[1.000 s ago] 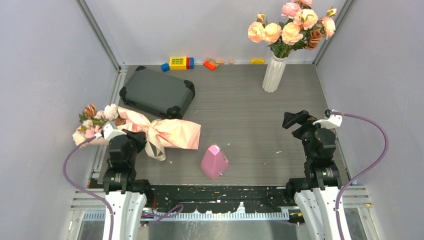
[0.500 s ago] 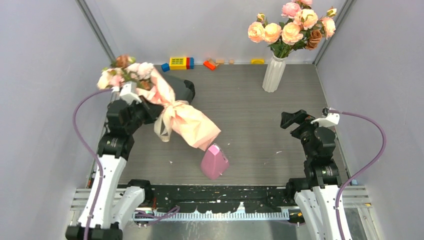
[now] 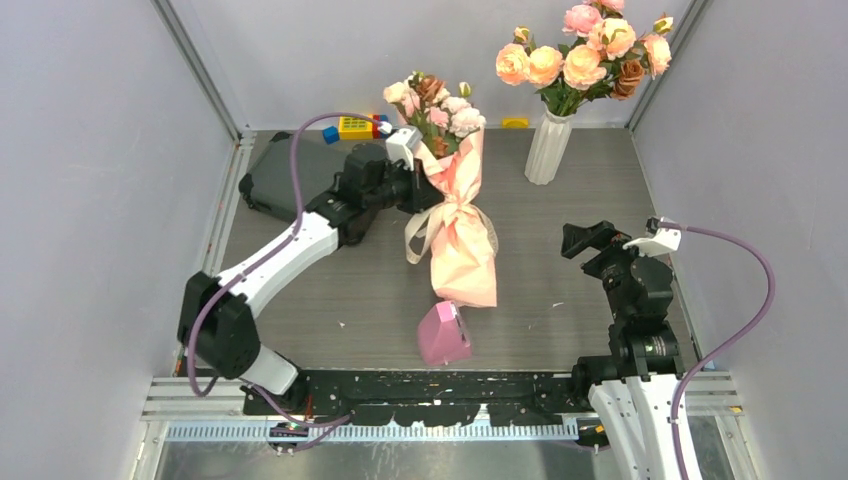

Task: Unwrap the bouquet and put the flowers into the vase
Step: Place the fake flower at the center of the board.

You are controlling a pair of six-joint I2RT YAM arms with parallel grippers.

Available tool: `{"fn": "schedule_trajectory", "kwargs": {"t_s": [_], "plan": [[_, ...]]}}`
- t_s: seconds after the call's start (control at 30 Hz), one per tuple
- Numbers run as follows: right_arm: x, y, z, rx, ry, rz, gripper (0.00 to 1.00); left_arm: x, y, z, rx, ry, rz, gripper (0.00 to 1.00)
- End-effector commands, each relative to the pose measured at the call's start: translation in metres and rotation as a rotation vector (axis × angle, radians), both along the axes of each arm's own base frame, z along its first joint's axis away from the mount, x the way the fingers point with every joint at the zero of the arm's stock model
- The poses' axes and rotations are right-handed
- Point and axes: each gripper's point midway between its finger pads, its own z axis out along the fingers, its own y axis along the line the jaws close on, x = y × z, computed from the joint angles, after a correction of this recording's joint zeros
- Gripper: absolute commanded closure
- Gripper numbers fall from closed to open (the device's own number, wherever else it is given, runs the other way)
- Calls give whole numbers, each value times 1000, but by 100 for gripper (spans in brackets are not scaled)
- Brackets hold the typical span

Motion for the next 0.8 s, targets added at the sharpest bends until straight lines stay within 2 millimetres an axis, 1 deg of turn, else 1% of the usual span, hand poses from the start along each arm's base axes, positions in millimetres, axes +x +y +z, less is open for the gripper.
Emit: {"fn": "schedule_trajectory", "kwargs": {"t_s": [0.0,0.03,0.13,0.23,0.3,0.33,0.4,0.53,0.67,0.77], "plan": [[-3,2,25,-6,-67,13,0,24,-26,50,-110,-140,-39,100],[-3,3,25,-6,-67,19,0,28,-28,47,-106,-135,-34,100],[-1,4,21,-6,-59,27,0,36,-33,45,-109,-138,-34,100],[3,7,16,-1,-42,38,0,42,-39,30,-100,-112,-41,100],[6,9,11,5,-25,46,0,46,-44,13,-81,-91,-59,100],[6,16,10,13,-20,85,0,46,-47,4,-72,-77,-75,100],[8,23,5,31,-1,121,0,47,-54,-16,-60,-52,-114,100],[9,33,-5,56,33,171,0,51,-62,-49,-43,-18,-147,100],[10,39,-17,78,69,203,0,57,-65,-83,6,11,-158,100],[12,45,-22,95,88,229,0,60,-63,-108,53,43,-159,100]]}}
